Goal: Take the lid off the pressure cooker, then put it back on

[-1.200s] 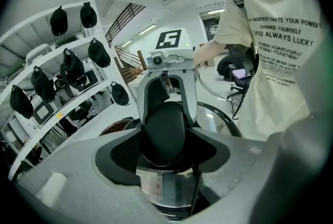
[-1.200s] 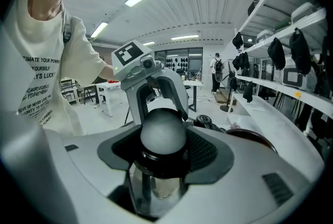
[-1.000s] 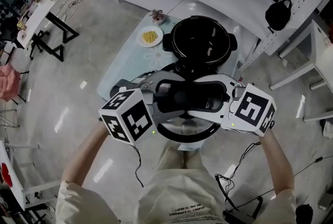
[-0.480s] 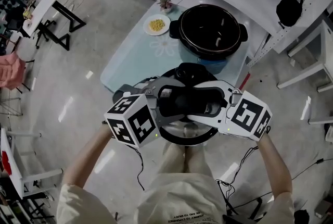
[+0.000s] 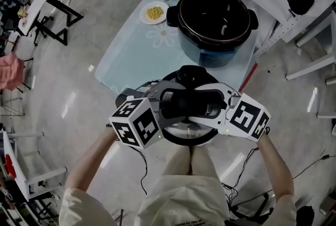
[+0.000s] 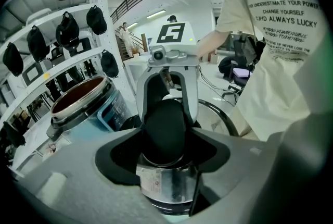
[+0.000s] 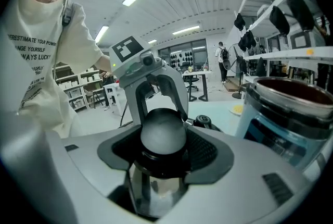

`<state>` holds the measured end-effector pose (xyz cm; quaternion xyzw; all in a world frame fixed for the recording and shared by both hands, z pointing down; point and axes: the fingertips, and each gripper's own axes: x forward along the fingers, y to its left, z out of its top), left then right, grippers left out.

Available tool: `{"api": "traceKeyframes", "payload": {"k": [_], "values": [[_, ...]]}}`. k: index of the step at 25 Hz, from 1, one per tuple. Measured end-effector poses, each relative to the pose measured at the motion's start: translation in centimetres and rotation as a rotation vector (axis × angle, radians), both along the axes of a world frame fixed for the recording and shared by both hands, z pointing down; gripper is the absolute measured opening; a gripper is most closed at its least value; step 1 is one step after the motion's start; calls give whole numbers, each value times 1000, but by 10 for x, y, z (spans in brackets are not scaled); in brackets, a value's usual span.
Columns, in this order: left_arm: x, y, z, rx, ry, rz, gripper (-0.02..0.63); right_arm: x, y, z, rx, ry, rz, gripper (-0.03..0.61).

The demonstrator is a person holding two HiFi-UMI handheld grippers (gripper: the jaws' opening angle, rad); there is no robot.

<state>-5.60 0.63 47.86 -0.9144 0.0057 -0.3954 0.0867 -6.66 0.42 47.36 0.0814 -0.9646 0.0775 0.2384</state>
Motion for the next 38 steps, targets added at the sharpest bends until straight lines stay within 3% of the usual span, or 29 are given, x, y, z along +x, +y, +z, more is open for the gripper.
{"api": "traceKeyframes", "payload": {"k": [15,38], "values": [[4,-13,64,0,-35,22,275,4,-13,63,9,34,32,273],[18,-6,100,59,-84,-3,275,17,-7,99,65,147,25,275]]}}
